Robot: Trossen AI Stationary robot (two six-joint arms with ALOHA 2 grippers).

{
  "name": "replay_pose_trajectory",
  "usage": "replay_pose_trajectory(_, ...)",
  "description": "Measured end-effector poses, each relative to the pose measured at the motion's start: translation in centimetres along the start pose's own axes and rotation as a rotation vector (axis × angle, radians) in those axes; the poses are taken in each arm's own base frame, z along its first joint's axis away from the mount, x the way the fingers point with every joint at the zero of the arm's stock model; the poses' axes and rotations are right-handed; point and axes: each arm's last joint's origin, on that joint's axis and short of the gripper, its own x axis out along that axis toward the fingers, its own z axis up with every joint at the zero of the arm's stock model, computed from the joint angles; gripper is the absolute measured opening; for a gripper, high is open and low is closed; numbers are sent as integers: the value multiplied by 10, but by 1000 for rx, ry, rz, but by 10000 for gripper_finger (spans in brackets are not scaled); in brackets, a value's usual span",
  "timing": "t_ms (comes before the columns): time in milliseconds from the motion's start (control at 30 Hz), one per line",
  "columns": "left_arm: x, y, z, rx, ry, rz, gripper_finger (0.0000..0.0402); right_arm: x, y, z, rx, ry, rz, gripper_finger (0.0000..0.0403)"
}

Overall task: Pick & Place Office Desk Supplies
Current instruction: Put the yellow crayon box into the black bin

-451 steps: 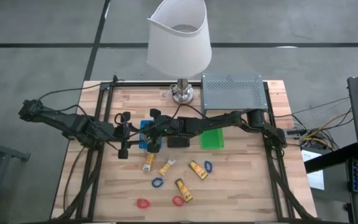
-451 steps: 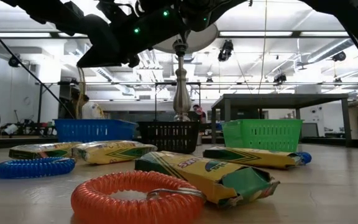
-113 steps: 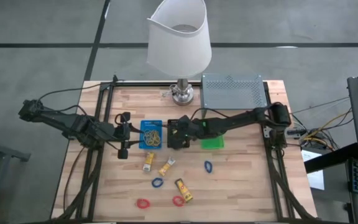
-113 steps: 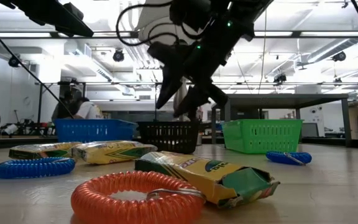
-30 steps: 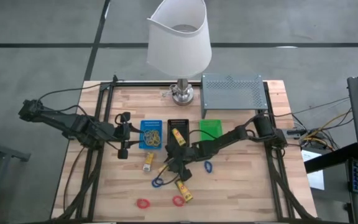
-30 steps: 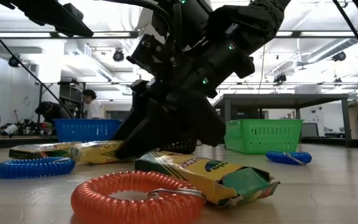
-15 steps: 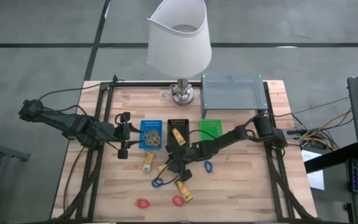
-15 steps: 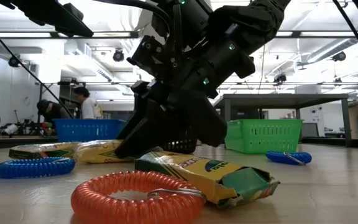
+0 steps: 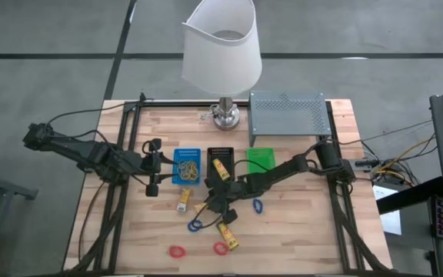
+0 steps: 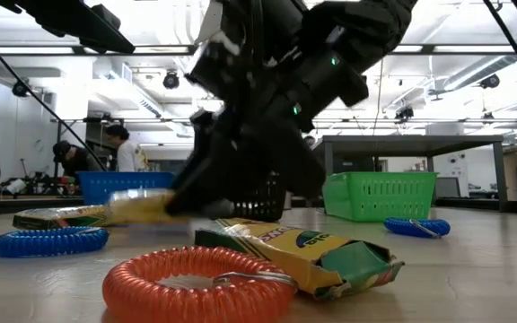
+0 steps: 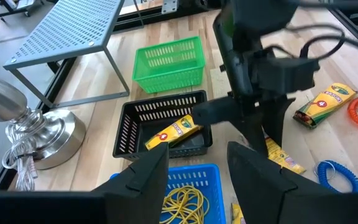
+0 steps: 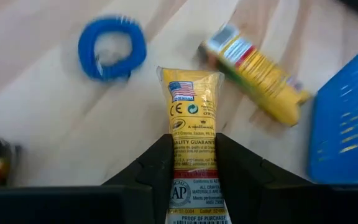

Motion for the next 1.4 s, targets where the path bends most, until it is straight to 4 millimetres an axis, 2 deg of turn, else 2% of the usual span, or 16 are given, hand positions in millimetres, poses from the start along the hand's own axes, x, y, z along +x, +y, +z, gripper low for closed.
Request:
replay_pose_trajectory(233,0,0,0,0,-1,0,168,-26,-8,20,97,-20,-31,107)
replay_pose_trajectory(367,0,0,0,0,-1,-1,168,-48,-14,33,165,-10,-88,107)
replay_pose_trajectory(633,0,0,0,0,-1,-1,168,-92,-28,51,493,-30,-278,107)
replay_pose_trajectory(767,0,0,0,0,0,-1,168,-107,-33,53,650,-24,-406,107)
replay_pose_trajectory(1000,0,0,0,0,-1,0,168,-110,-47,43,914,-46,-528,107)
replay_pose_trajectory(1133,0,0,0,0,0,0,168,-98,-56,27,1104,-27,-569,107)
replay_pose_trajectory(1400,0,0,0,0,0,-1,168,-77,-71,-4,1302,33,-650,107)
